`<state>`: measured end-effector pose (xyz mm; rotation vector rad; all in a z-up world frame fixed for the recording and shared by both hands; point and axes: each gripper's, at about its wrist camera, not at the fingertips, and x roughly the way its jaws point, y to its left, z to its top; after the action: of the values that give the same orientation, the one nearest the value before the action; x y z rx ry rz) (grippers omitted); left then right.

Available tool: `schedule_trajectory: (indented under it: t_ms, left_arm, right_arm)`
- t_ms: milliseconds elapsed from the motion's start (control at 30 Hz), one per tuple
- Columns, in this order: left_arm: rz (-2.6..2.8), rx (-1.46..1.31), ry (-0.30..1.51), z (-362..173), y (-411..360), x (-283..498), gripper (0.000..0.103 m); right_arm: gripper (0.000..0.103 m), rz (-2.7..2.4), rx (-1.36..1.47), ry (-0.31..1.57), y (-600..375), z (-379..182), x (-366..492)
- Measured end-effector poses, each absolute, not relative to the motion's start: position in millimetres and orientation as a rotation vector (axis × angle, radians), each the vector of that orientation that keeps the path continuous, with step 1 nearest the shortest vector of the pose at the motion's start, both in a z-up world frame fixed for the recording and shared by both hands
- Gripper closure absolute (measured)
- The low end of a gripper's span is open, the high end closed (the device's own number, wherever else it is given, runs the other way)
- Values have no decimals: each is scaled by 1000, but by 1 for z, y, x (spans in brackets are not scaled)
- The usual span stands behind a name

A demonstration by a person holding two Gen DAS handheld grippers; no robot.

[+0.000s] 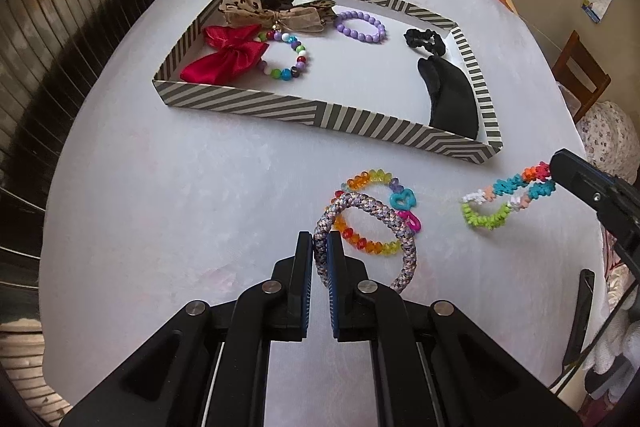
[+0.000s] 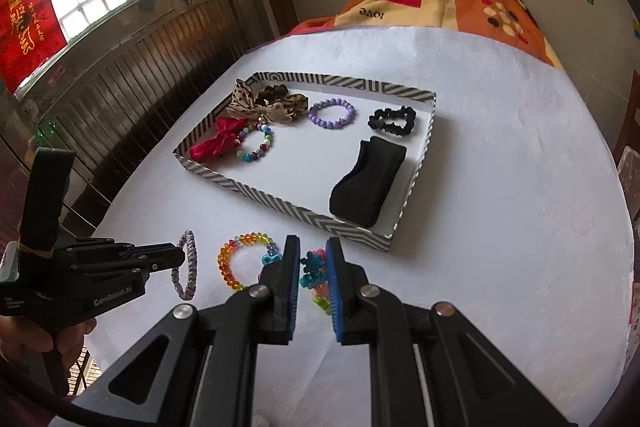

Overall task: Organize jewelry
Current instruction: 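Grasp the silver braided bracelet with the left tool while the right tool grasps the teal-green flower bracelet, then carry both bracelets into the striped tray and open both tools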

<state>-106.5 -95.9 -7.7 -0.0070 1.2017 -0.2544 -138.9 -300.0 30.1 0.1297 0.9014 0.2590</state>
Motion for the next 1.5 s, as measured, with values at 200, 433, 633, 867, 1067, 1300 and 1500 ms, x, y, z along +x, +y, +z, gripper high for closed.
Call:
schedule_trajectory:
  t_ms: [200, 433, 633, 867, 1067, 1300, 1500]
  left_arm:
    - [-248, 2, 1190, -3, -96, -105, 103]
    - [-236, 6, 1167, 7, -92, -97, 103]
    - [-214, 3, 1137, 19, -85, -81, 103]
    - [-194, 0, 1106, 31, -77, -59, 103]
    - [-178, 9, 1088, 36, -76, -39, 103]
    - [-174, 14, 1093, 33, -74, -18, 103]
    - [-163, 24, 1105, 27, -73, -5, 103]
  right_arm:
    - [90, 271, 127, 886, -300, 40, -140]
    - [90, 289, 120, 854, -298, 56, -136]
    - [90, 290, 97, 841, -294, 67, -125]
    - [90, 290, 92, 825, -292, 78, -108]
    - [90, 302, 99, 829, -286, 80, -87]
    - [90, 322, 95, 853, -275, 75, -59]
    - [90, 359, 97, 893, -263, 62, -28]
